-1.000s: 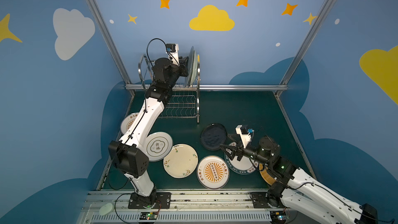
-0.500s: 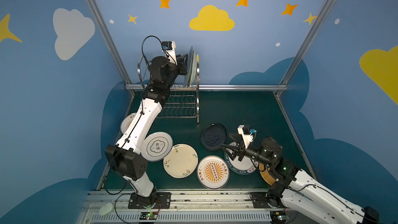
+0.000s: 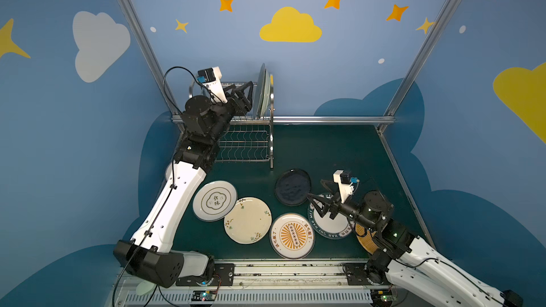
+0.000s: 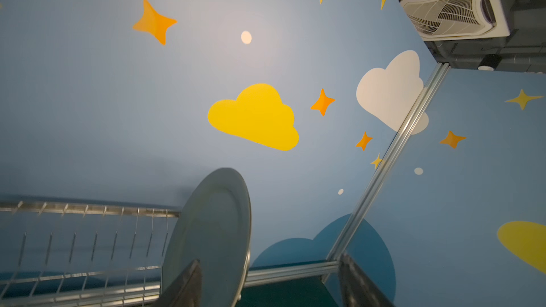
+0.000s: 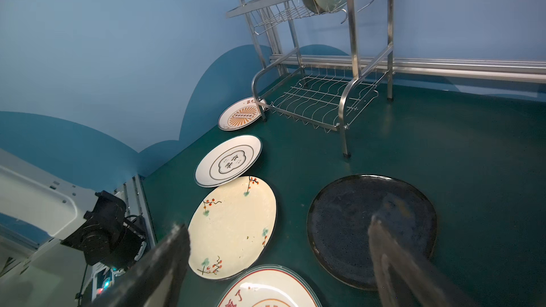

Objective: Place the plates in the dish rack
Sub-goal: 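Open and withdraw the left gripper while the right gripper moves toward the bamboo mat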

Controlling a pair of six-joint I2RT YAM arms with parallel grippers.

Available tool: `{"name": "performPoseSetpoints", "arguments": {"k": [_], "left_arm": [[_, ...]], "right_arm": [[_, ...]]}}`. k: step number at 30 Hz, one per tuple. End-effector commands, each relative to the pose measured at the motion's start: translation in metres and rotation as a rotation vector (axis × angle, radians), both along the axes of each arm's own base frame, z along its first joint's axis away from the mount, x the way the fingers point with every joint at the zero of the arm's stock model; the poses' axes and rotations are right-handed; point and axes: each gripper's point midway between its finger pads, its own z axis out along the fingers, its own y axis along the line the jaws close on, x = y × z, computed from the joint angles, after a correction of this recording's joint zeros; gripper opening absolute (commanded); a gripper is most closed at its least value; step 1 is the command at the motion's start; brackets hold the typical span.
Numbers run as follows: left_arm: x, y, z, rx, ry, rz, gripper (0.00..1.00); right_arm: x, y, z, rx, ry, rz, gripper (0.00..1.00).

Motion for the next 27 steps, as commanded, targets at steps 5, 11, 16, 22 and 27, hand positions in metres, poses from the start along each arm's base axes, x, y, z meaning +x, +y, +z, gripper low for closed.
{"name": "performPoseSetpoints", "arguments": {"k": [5, 11, 16, 22, 27], "left_arm": [[-0.040, 0.006, -0.015, -0.144, 0.024, -0.055, 0.88], [-0.061, 0.006, -0.054, -0.229, 0.114, -0.105, 1.00], [-0.080, 0.014, -0.096, -0.308, 0.231, -0.095, 1.00], [-0.104, 0.019, -0.151, -0.387, 0.425, -0.085, 1.00], [-0.135, 0.011, -0.182, -0.303, 0.541, -0.157, 1.00]], "right_arm": [[0.006, -0.014, -0.006, -0.040, 0.022, -0.081, 0.92], [0.012, -0.018, -0.012, -0.066, 0.072, -0.120, 0.92], [0.019, -0.021, -0.027, -0.101, 0.149, -0.169, 0.92], [0.032, -0.034, -0.053, -0.139, 0.310, -0.282, 0.92], [0.040, -0.062, -0.078, -0.206, 0.439, -0.441, 0.93]]}}
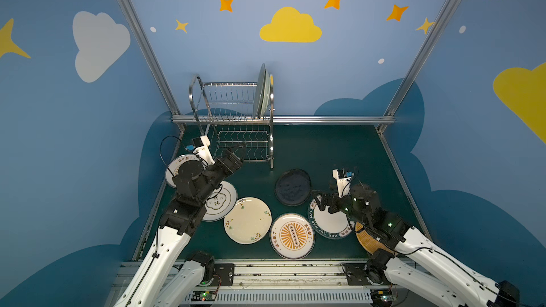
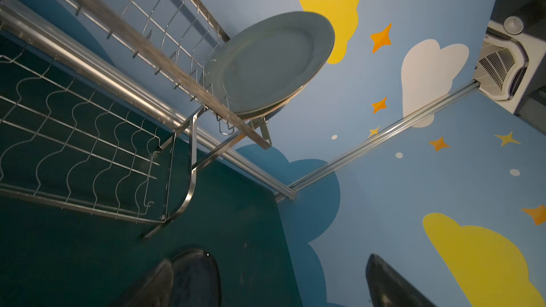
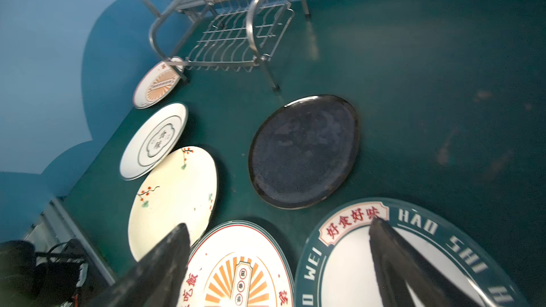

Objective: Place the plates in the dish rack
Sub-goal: 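Open and withdraw the left gripper while the right gripper moves toward the bamboo mat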

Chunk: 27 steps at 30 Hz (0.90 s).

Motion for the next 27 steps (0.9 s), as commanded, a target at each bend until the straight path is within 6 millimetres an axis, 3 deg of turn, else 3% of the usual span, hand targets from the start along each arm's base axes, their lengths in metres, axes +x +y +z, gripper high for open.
{"name": "performPoseSetpoints", "arguments": {"k": [1, 6, 12, 18, 27], "left_arm": [[-0.026, -0.007, -0.028, 0.049, 0.100, -0.084, 1.00], [-0.051, -0.010, -0.061, 0.164, 0.118, -0.168, 1.00], [-0.058, -0.011, -0.095, 0.213, 0.167, -0.203, 1.00], [-0.065, -0.023, -0.111, 0.198, 0.197, -0.285, 1.00], [-0.078, -0.022, -0.121, 0.249, 0.201, -0.317, 1.00]], "right_arm": [[0.003, -0.033, -0.012, -0.048, 0.102, -0.171, 0.93], [-0.005, -0.085, -0.037, -0.037, 0.231, -0.417, 0.92], [-0.027, -0.147, -0.058, 0.009, 0.313, -0.720, 0.93], [-0.036, -0.177, -0.078, 0.024, 0.366, -0.873, 0.93], [-0.037, -0.194, -0.122, 0.087, 0.540, -1.011, 0.93]]}}
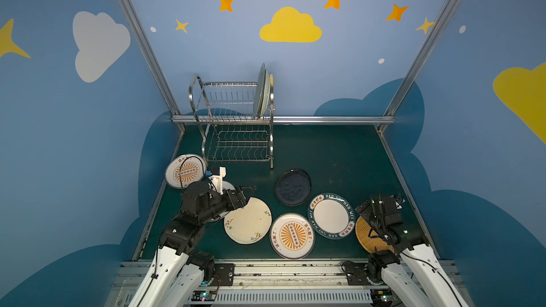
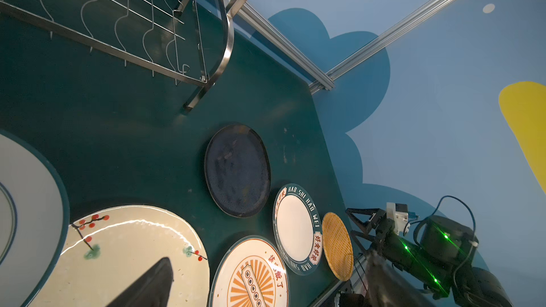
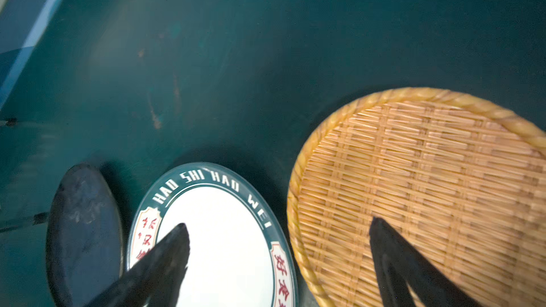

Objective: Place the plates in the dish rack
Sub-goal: 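Open and withdraw the left gripper while the right gripper moves toward the bamboo mat, then lower the right gripper onto the woven bamboo mat's rim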

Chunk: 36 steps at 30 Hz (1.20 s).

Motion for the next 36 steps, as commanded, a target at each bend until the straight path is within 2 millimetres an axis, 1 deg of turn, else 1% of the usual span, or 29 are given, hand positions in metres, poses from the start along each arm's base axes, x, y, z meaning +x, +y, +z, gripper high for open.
{"name": "performPoseSetpoints", "arguments": {"k": [1, 4, 8, 12, 16, 21, 31, 36], "left_arm": [[-0.011, 0.000, -0.001, 0.034, -0.027, -0.035, 1.00], [-0.014, 0.002, 0.002, 0.039, -0.056, -0.034, 1.00], [-0.016, 0.000, 0.008, 0.022, -0.085, -0.052, 1.00], [-0.016, -0.001, 0.010, 0.014, -0.093, -0.059, 1.00], [-0.016, -0.001, 0.012, 0.006, -0.098, -0.056, 1.00], [-0.017, -0.001, 0.012, 0.002, -0.102, -0.060, 1.00], [-0.016, 0.000, 0.013, 0.001, -0.104, -0.052, 1.00], [-0.016, 0.001, 0.013, 0.001, -0.105, -0.047, 1.00]], "right_arm": [[0.000, 0.001, -0.019, 0.079, 0.036, -0.034, 0.93], [0.006, -0.001, -0.026, 0.126, 0.009, -0.048, 0.93], [0.011, -0.004, -0.031, 0.162, -0.006, -0.063, 0.93], [0.017, 0.000, -0.037, 0.197, -0.007, -0.052, 0.93], [0.028, 0.004, -0.042, 0.230, -0.049, -0.036, 0.93], [0.040, 0.005, -0.038, 0.232, -0.104, -0.021, 0.93], [0.065, 0.011, -0.037, 0.254, -0.163, 0.017, 0.94], [0.077, 0.012, -0.032, 0.248, -0.210, 0.041, 0.94]]}}
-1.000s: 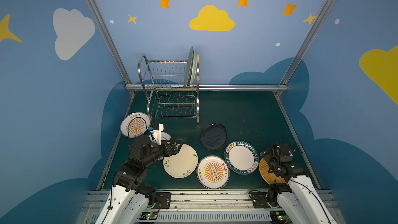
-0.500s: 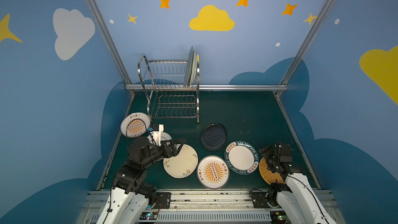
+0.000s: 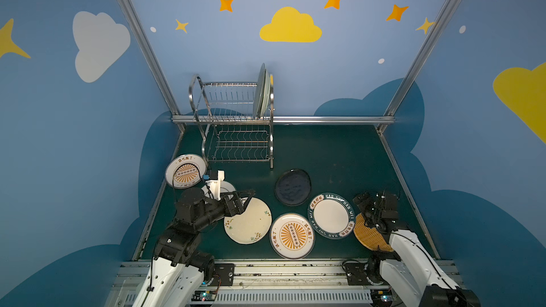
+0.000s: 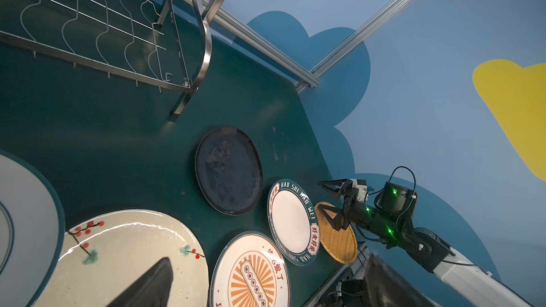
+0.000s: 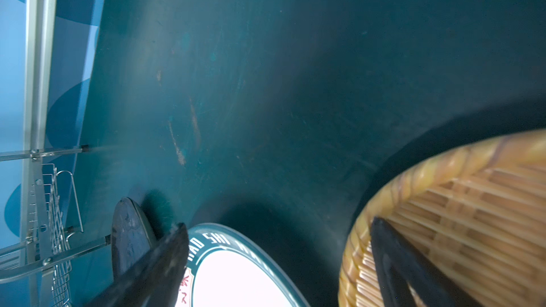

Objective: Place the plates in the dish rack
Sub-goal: 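Lower the right gripper onto the woven bamboo mat's rim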

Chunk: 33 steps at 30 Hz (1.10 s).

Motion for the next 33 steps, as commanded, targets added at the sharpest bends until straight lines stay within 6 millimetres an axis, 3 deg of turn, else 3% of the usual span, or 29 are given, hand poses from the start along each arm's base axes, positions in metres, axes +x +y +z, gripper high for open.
{"name": "performPoseSetpoints", "arguments": {"k": [1, 13, 20, 28, 33], "left_arm": [[0.000, 0.000, 0.003, -0.002, -0.020, -0.003, 1.00], [0.003, 0.003, 0.001, 0.002, -0.017, 0.016, 1.00], [0.005, 0.004, 0.001, 0.002, -0.015, 0.020, 1.00], [0.006, 0.006, 0.000, 0.005, -0.014, 0.031, 1.00], [0.006, 0.006, -0.001, 0.009, -0.011, 0.036, 1.00]], "right_arm": [[0.015, 0.002, 0.009, -0.005, -0.077, 0.027, 0.94], [0.043, 0.012, 0.025, -0.008, -0.168, 0.114, 0.95], [0.069, 0.027, 0.039, 0.018, -0.212, 0.210, 0.96], [0.101, 0.052, 0.043, 0.114, -0.168, 0.351, 0.96], [0.109, 0.061, 0.045, 0.176, -0.122, 0.430, 0.96]]}}
